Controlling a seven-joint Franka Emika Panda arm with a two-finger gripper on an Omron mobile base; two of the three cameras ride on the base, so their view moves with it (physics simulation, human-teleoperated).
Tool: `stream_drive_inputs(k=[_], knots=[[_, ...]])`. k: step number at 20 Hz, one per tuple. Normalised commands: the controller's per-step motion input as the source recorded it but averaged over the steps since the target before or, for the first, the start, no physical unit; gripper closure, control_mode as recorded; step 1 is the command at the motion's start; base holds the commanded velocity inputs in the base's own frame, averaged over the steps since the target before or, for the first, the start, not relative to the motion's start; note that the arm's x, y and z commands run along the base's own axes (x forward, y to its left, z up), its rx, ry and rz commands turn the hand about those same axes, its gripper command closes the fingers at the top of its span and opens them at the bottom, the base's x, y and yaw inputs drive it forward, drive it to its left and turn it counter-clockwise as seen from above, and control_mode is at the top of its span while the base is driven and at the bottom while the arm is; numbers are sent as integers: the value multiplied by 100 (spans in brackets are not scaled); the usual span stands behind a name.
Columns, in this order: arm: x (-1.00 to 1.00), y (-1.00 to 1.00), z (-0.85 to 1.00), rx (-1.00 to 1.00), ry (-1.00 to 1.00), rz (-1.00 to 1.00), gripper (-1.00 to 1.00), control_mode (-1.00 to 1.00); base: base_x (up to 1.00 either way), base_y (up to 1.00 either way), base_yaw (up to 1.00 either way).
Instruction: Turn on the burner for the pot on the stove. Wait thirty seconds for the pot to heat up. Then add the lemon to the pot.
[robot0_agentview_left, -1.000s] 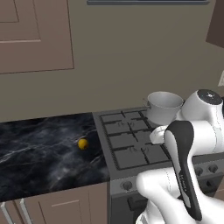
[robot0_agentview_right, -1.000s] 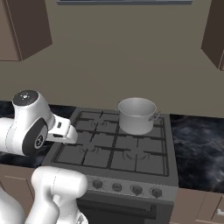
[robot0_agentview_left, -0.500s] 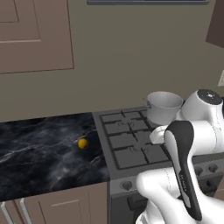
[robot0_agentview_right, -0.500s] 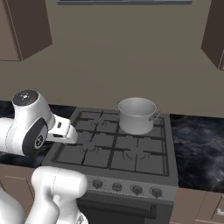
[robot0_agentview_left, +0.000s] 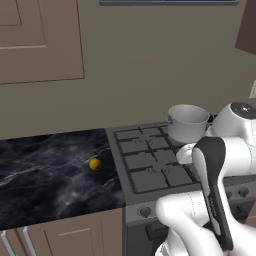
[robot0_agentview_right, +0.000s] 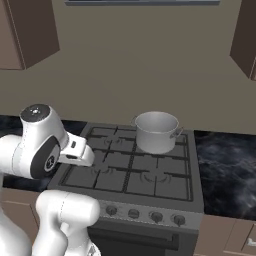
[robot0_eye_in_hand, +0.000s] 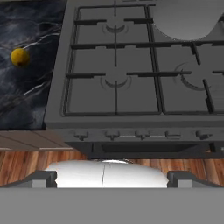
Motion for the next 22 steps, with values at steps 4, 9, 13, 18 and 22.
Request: stream_drive_inputs(k=[4, 9, 13, 18, 22], knots=[[-14, -74, -32, 0, 0, -10, -100, -100, 0, 0, 0], [-13, -65, -30, 0, 0, -9, -100, -100, 0, 0, 0], [-21, -67, -24, 0, 0, -9, -100, -100, 0, 0, 0], [-17, -58, -25, 0, 0, -9, -100, -100, 0, 0, 0], [-25, -60, -42, 0, -1, -7, -100, -100, 0, 0, 0]])
